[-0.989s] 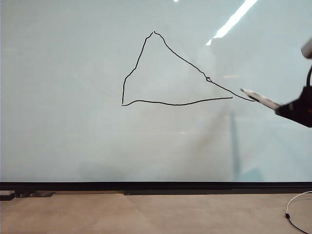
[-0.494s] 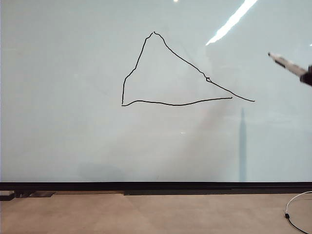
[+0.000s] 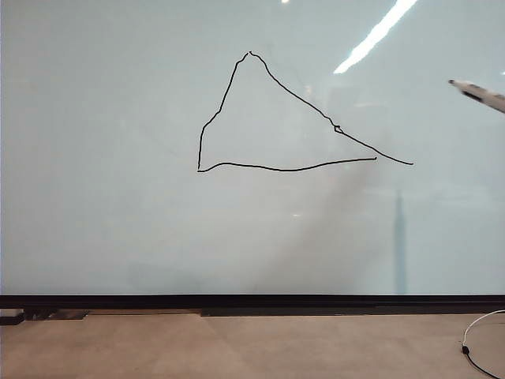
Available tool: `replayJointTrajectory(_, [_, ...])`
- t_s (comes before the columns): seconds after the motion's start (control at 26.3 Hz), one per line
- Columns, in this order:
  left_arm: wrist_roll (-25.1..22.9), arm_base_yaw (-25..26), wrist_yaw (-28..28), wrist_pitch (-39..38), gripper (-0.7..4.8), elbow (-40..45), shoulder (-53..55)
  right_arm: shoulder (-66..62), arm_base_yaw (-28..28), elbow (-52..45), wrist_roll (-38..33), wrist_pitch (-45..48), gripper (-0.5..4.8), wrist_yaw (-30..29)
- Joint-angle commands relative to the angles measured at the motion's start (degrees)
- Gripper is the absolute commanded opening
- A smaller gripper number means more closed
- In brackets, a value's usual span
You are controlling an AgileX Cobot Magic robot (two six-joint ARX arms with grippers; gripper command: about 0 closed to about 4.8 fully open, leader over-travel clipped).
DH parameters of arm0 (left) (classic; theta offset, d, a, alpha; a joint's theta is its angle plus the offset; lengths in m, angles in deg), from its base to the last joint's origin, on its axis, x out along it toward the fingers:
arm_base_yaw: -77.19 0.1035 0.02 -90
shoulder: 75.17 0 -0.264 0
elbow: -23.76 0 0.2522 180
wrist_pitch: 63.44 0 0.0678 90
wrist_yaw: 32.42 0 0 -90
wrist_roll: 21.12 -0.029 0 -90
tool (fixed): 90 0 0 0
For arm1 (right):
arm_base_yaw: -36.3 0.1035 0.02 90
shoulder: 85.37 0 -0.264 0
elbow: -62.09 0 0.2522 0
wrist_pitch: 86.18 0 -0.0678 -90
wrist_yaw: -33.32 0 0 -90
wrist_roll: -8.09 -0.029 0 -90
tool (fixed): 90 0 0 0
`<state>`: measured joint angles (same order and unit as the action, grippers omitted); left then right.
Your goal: Pick up the pen on the shelf to the right of the whiteboard and draw a triangle.
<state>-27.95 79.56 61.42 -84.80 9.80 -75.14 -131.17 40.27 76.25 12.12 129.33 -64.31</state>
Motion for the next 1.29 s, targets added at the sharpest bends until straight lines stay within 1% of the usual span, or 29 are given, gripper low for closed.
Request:
replayJointTrajectory(0.04, [-0.04,-0.02,0.04,0.35,-0.05,-0.20,-0.02,4.17,-2.71,-0.42,0.79,-6.60,-0.05,-1.42])
replayJointTrajectory(0.23, [-0.04,-0.02,0.02,0.37,-0.05,-0.20,-0.02,11.65,-7.58,-0.42,0.94,-14.67,-0.05,-6.95])
replayJointTrajectory(0.38, [-0.04,-0.02,0.02,0.37,-0.05,-0.20,-0.02,18.64,-10.14,-0.42,0.96,-21.38,-0.05,-7.08])
replayJointTrajectory(0.42, [-0.04,-0.02,0.02,0.37,-0.05,-0.20,-0.02,21.84,-10.75,-0.42,1.27,-24.57,-0.05,-6.71])
replayJointTrajectory(0.46, [-0.04,-0.02,0.02,0.37,-0.05,-0.20,-0.02,24.92,-10.82,-0.42,1.73,-28.09,-0.05,-4.61])
replayJointTrajectory(0.49, [-0.04,-0.02,0.02,0.35,-0.05,-0.20,-0.02,26.36,-10.82,-0.42,1.73,-29.62,-0.05,-3.69])
replayJointTrajectory(0.53, [-0.07,-0.02,0.00,0.35,-0.05,-0.20,-0.02,29.55,-10.78,-0.42,1.84,-33.18,-0.05,-2.43])
replayJointTrajectory(0.57, [-0.04,-0.02,0.07,0.39,-0.05,-0.20,-0.02,31.52,-10.67,-0.42,2.12,-35.30,-0.06,-2.36])
replayJointTrajectory(0.61, [-0.04,-0.02,0.02,0.37,-0.05,-0.20,-0.02,34.34,-10.56,-0.42,2.19,-38.53,-0.05,0.90])
replayJointTrajectory(0.68, [-0.07,-0.02,0.02,0.37,-0.05,-0.20,-0.02,37.64,-10.54,-0.42,2.05,-42.25,-0.06,2.93])
replayJointTrajectory(0.91, [-0.04,-0.02,0.02,0.37,-0.05,-0.20,-0.02,46.07,-9.73,-0.42,2.21,-48.70,-0.05,5.20])
replayJointTrajectory(1.14, [-0.04,-0.02,0.02,0.35,-0.05,-0.20,-0.02,45.77,-5.84,-0.42,4.26,-52.17,-0.05,8.20])
replayJointTrajectory(1.29, [-0.04,-0.02,0.02,0.35,-0.05,-0.20,-0.02,45.75,-4.00,-0.42,5.18,-52.94,-0.05,8.11])
